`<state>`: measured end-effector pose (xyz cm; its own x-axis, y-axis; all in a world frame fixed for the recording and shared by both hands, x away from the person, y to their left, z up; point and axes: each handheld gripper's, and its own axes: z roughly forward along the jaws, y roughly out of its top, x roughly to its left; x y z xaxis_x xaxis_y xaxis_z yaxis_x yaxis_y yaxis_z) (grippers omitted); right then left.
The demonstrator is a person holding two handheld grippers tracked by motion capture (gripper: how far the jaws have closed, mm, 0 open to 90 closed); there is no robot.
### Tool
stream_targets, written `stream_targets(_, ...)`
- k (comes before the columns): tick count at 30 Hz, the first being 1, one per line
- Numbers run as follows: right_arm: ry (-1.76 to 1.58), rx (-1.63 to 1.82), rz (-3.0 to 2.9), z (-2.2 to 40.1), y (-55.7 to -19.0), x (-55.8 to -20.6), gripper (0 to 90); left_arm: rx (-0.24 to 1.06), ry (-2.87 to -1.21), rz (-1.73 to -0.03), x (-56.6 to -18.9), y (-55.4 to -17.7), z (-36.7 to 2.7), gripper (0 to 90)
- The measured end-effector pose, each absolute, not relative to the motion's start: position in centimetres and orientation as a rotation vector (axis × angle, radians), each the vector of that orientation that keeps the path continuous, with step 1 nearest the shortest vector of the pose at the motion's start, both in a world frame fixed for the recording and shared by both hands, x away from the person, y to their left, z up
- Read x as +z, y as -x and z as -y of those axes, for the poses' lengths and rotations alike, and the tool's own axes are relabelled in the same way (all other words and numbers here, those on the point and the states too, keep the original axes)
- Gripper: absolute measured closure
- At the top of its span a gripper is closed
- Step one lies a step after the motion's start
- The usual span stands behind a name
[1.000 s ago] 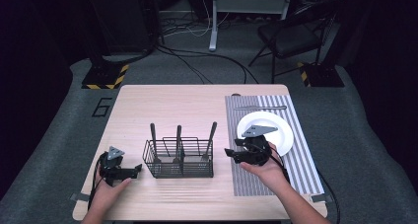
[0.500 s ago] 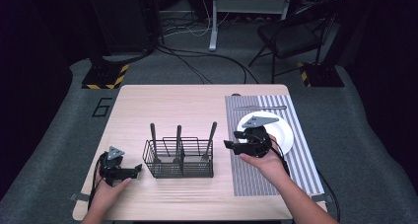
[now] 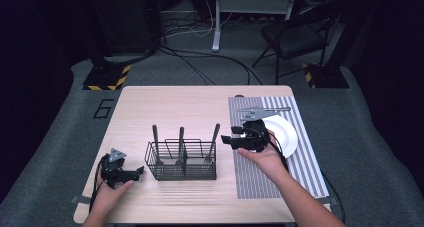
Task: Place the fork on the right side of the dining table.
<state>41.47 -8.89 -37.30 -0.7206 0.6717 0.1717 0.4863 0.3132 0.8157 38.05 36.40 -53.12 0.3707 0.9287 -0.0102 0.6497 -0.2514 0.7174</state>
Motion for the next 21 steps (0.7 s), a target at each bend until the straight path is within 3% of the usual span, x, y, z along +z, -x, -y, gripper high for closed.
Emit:
stream_targets(10, -1.038, 1.374, -2.396, 7.3, -42.5, -37.2, 49.4, 0.563, -1.996, -1.359, -53.1, -38.1, -36.4, 0.2)
stream_targets(21, -0.995, 1.379, -2.402, 6.4, -43.4, -37.3, 60.9, 0.562, -1.997, -1.358, -53.1, -38.1, -36.4, 0.2)
